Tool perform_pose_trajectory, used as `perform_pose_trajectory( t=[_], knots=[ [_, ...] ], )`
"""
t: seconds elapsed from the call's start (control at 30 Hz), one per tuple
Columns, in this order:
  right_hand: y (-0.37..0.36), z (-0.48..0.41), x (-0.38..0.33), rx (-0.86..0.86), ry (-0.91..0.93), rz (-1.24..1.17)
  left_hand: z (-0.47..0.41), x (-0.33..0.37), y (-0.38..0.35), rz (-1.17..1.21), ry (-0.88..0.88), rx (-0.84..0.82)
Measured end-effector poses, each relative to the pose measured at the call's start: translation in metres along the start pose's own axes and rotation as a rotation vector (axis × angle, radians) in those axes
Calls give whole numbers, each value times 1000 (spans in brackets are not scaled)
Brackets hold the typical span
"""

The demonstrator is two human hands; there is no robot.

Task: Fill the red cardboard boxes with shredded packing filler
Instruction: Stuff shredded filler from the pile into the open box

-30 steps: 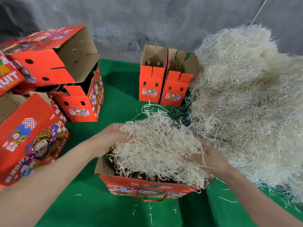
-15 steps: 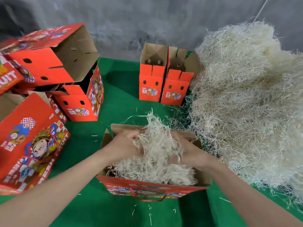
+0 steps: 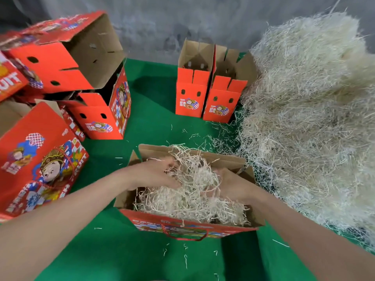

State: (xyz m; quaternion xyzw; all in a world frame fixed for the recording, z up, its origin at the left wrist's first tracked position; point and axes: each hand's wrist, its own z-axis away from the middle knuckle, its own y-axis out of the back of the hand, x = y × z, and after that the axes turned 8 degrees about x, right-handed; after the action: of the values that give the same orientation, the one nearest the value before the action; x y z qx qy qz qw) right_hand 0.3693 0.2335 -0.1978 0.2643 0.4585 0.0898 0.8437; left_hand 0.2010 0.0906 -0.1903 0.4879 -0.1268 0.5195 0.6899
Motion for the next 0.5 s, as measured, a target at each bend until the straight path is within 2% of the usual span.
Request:
perform_pose_trajectory(
  t=[0.03,0.07,0.13,0.17,0.23,0.33,0.37,0.43,0.5],
  knots=[
    [-5,-3,-7,-62,22,-14,-3,1,-6,10,-4,-94],
    [-10,-6,-10,-101,13,-1,-5,1,-13,-93,-39,-151],
    [-16,-13,-3,-117,-50,36,-6,-7,-18,-454,-122,-203],
    [-14,-13,2,-108,-104,66,-7,-14,-17,-579,-115,-223],
    [-6,-8,18,-128,-217,89,-7,-25,-11,-679,-62,-265],
    [5,-4,34,-254,-341,-45,-14,-31,-7,-669,-41,-221],
    [5,-6,35,-247,-348,-36,-18,-28,-8,-660,-52,-192],
    [3,-13,35,-129,-356,9,-29,-24,-7,-584,-28,-240],
    [2,-24,30,-25,-386,-22,-39,-18,-6,-324,143,-399]
  ],
)
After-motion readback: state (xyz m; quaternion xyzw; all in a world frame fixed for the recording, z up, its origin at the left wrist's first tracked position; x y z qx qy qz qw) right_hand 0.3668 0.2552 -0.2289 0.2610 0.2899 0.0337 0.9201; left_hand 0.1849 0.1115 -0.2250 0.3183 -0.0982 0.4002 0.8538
